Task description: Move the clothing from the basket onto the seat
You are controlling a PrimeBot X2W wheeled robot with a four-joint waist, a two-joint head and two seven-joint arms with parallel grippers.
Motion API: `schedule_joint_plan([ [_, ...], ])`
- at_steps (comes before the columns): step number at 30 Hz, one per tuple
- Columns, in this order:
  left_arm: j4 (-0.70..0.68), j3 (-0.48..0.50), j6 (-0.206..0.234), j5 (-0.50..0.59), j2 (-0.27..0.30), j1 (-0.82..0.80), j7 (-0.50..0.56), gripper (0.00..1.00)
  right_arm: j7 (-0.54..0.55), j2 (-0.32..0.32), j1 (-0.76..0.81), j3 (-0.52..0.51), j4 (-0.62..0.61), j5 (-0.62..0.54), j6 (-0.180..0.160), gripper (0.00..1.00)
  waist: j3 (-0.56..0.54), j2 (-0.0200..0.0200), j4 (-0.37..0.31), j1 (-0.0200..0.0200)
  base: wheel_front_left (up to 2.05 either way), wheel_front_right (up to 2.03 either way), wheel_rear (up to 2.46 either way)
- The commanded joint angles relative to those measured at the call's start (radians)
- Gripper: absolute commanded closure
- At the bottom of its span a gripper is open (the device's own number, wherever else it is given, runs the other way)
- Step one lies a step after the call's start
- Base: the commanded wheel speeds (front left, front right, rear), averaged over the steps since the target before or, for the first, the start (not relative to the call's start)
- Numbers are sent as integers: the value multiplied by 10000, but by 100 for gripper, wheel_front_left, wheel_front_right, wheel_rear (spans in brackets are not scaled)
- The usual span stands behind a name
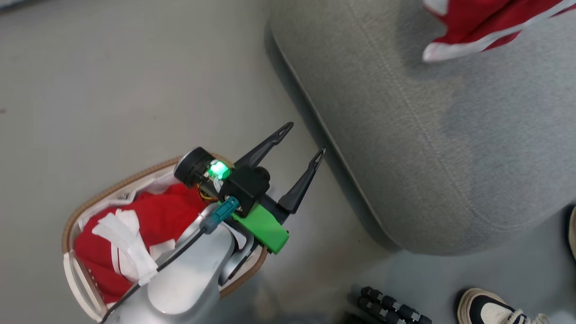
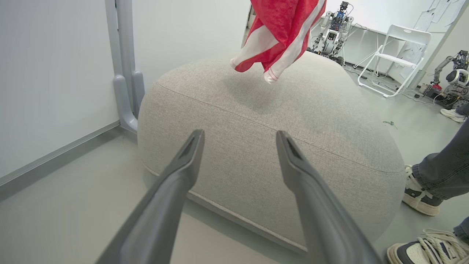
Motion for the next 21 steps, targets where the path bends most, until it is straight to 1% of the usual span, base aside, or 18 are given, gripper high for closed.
schedule_joint_plan([
  [1,-2,7,-29,22,144,-303,7,0,-45,-164,-339,-163,197,78,-14,100,1333,-1,814,-2,0,0,0],
  [6,-26,-58,-29,27,183,-765,7,0,-45,-680,-1161,-615,1262,-87,-14,100,2016,-1,1189,-2,0,0,0],
  [8,-27,-38,-29,18,181,-895,7,0,-45,-764,-1341,-865,1760,-109,-14,100,2253,-1,1342,-2,0,0,0],
  [10,-4,-49,-29,26,187,-1020,7,0,-45,-755,-1399,-1057,2257,-216,-14,100,2448,-1,1498,-2,0,0,0],
  [12,3,-17,-29,50,153,-1156,7,0,-46,-619,-1425,-1466,2582,-76,-14,100,2608,-1,1642,-2,0,0,0],
  [13,-20,57,-29,77,152,-1197,6,0,-45,-537,-1319,-1706,2710,-61,-14,100,2658,-1,1691,-2,0,0,0],
  [18,31,360,-30,124,268,-1167,6,0,-45,-204,-461,-2244,3226,-222,-14,100,2686,-1,1821,-2,0,0,0],
  [19,46,482,-30,107,278,-1130,7,0,-45,-105,-256,-2421,3315,-222,-14,83,2638,-1,1844,-2,0,0,0],
  [20,48,587,-30,109,275,-1088,6,0,-45,-15,-40,-2525,3392,-221,-14,51,2584,-1,1857,-2,0,0,0],
  [21,47,733,-30,108,238,-1008,7,0,-45,72,202,-2601,3403,-265,-14,0,2509,-1,1867,-2,0,0,0],
])
